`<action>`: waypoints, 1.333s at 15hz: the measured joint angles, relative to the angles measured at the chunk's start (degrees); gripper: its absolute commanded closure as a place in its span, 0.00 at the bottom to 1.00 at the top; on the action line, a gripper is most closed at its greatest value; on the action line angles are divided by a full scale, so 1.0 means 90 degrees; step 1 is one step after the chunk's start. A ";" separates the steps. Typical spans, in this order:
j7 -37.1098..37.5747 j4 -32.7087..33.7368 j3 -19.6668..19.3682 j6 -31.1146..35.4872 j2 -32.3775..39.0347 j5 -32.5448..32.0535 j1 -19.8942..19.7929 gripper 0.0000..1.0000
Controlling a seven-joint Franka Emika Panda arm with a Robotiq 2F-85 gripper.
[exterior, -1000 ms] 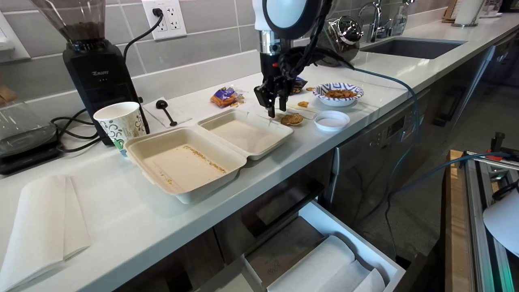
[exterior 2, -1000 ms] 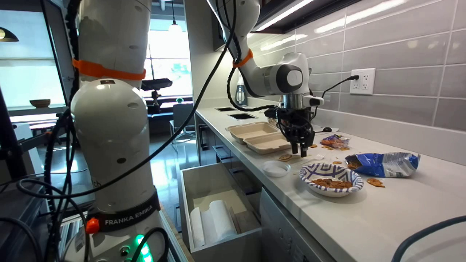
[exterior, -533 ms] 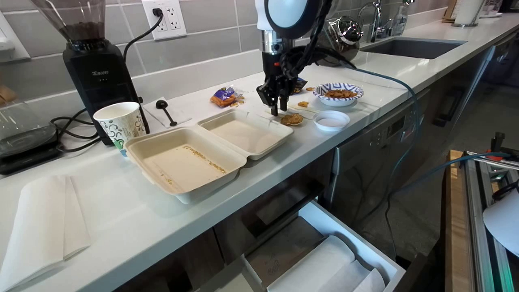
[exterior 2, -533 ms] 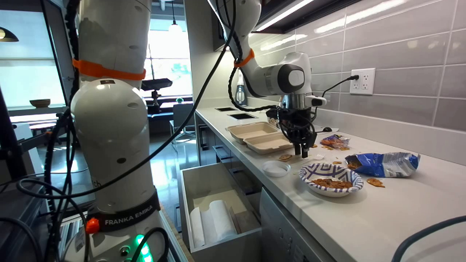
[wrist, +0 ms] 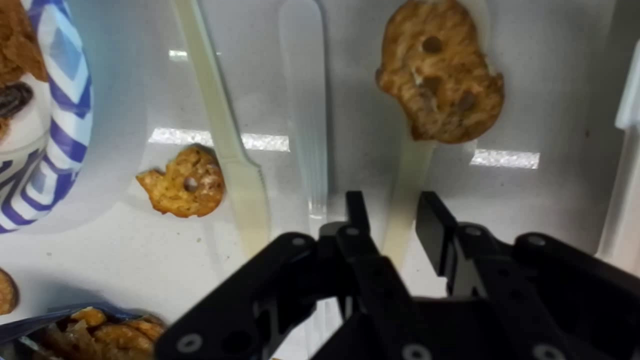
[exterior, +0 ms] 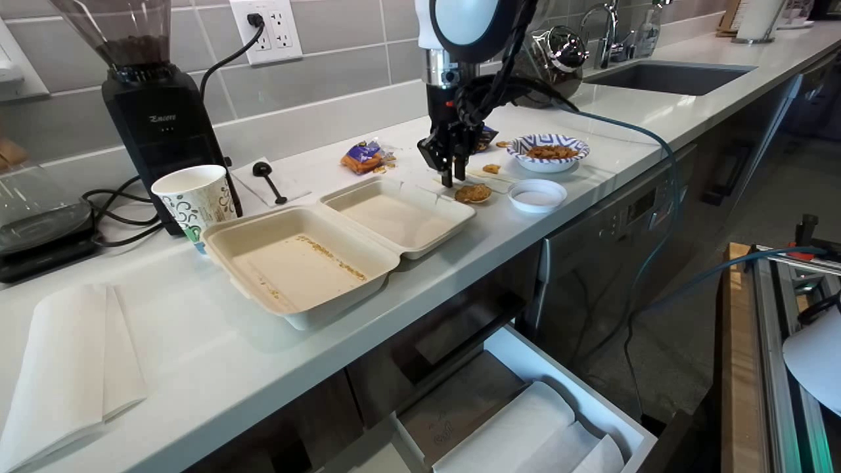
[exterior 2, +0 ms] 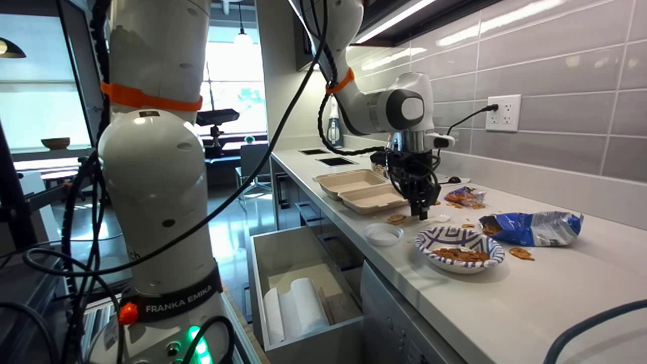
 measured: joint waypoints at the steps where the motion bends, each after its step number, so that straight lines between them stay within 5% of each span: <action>1: -0.0003 0.0000 -0.0001 0.0000 0.0003 0.0002 0.0000 0.70; 20: -0.0208 -0.0005 -0.0059 0.0000 0.0016 0.0222 -0.0038 0.87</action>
